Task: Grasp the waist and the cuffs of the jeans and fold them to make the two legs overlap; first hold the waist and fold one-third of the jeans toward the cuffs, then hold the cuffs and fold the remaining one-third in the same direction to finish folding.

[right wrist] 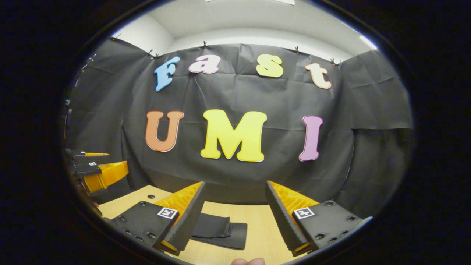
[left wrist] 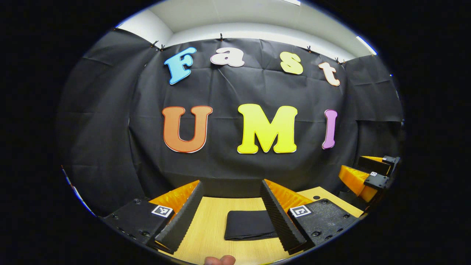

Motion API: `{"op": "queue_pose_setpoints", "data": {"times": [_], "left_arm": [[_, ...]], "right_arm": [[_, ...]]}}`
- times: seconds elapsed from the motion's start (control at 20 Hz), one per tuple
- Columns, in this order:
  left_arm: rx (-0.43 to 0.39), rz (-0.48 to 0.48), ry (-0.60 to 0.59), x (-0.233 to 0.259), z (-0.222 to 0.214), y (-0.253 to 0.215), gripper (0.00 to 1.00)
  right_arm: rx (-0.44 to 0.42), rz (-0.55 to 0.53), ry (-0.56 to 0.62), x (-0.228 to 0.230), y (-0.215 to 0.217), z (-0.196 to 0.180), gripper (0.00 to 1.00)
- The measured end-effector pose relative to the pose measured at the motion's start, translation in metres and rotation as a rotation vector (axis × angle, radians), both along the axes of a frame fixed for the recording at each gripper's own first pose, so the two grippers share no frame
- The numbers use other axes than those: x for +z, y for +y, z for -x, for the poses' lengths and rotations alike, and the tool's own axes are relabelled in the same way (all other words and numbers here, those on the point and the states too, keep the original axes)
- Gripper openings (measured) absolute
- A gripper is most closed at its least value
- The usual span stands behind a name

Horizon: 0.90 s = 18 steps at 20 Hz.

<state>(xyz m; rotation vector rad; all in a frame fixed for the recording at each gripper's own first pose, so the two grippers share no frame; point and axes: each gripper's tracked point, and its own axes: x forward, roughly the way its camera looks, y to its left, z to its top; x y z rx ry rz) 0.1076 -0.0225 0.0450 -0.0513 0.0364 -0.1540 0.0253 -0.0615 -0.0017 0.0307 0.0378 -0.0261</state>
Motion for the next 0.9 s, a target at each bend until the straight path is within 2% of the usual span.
{"op": "queue_pose_setpoints", "data": {"times": [0.05, 0.15, 0.2, 0.4, 0.9], "left_arm": [[0.013, -0.004, -0.004, -0.002, 0.006, 0.003, 0.9], [0.032, -0.009, 0.006, -0.005, 0.012, 0.009, 0.9], [0.042, -0.006, 0.014, -0.007, 0.014, 0.01, 0.99], [0.084, 0.016, 0.018, -0.007, 0.023, 0.018, 0.99], [0.104, 0.026, 0.018, 0.006, 0.016, 0.021, 0.99]], "right_arm": [[0.007, 0.003, -0.004, -0.002, 0.006, 0.004, 0.98], [0.018, 0.0, -0.004, -0.003, 0.01, 0.01, 0.98], [0.019, -0.015, 0.001, -0.004, 0.013, 0.014, 0.98], [-0.009, -0.051, -0.009, -0.003, 0.007, 0.016, 0.98], [0.027, -0.039, -0.01, 0.002, 0.007, 0.007, 0.98]]}}
